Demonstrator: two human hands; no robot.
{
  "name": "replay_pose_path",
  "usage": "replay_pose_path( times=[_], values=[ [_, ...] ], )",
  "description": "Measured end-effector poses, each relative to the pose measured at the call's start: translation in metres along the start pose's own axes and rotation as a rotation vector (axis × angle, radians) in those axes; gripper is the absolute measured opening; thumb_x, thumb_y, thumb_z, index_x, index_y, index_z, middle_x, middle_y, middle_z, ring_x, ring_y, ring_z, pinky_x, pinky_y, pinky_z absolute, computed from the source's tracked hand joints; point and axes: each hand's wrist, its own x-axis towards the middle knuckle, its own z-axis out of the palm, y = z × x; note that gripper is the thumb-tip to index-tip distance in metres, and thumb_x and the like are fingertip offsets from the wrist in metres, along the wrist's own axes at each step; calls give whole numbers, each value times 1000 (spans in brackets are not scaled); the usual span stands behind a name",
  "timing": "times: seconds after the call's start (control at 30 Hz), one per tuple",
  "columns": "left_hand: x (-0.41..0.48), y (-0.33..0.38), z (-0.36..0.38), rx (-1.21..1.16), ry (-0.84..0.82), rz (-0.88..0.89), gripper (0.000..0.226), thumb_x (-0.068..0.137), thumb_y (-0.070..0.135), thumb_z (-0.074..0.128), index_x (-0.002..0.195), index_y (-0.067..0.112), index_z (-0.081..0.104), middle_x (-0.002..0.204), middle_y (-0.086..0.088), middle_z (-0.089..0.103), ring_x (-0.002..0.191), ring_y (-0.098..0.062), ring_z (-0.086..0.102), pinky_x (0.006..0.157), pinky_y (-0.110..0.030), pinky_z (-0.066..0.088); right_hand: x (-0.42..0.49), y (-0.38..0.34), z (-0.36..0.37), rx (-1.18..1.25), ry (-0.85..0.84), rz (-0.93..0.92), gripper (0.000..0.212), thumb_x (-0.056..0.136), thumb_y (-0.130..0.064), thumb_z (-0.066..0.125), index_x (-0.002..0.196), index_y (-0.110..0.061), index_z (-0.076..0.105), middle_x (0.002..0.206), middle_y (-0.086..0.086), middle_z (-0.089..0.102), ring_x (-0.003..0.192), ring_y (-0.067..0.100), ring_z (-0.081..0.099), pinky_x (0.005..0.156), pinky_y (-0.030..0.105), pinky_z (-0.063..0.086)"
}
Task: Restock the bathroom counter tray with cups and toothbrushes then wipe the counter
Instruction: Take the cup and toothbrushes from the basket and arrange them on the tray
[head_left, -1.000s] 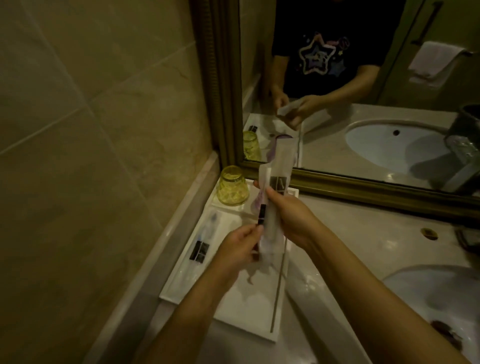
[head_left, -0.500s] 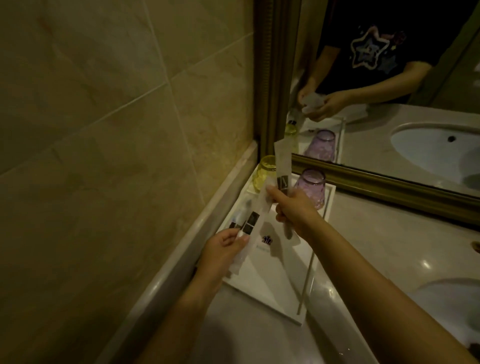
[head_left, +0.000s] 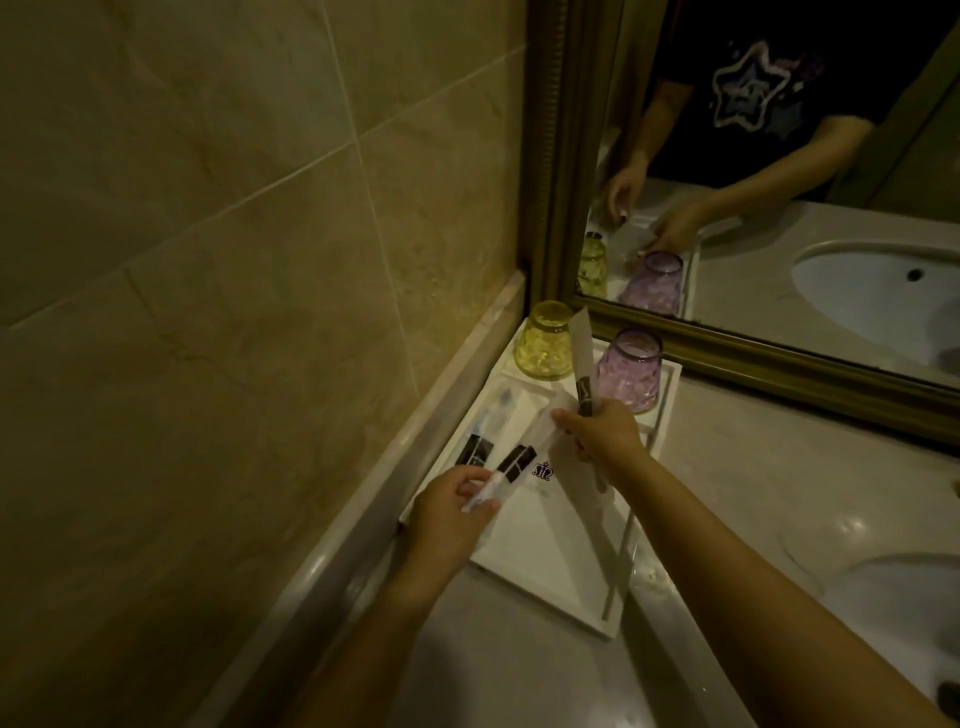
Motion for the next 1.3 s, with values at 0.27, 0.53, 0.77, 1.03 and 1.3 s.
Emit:
replay_pose_path(
  times=[0.27,0.53,0.77,1.03,1.3],
  values=[
    [8,-4,2,146,1,31,26,78,15,69,103,19,61,80,11,55,83,-15,56,73,-30,52,18,4,14,67,86,-28,16,81,-11,69,89,-12,55,79,4,57,74,19,57,70,35,55],
    [9,-10,5,471,110,211,30,88,25,57,117,23,56,112,1,59,104,-15,55,87,-32,51,22,3,26,-128,98,-180,23,83,-13,65,102,-3,59,90,9,59,84,24,57,78,40,52],
    [9,-24,10,612,106,305,36,89,24,54,124,31,53,123,7,49,114,-10,41,94,-26,39,14,6,26,-261,184,-323,19,88,-13,58,102,-1,58,85,10,56,75,23,53,56,25,40],
    [12,-23,11,669,84,328,34,86,25,57,120,28,56,123,4,52,119,-15,41,101,-36,38,6,7,24,-225,2,-249,26,92,-18,52,111,-3,62,94,19,65,83,30,60,80,43,50],
    [2,19,28,184,37,247,33,86,29,60,117,20,57,103,6,61,96,-11,56,76,-11,46,-23,-2,-2,302,-158,-77,33,99,-30,34,92,-17,63,86,5,63,69,15,57,62,23,50]
  ],
)
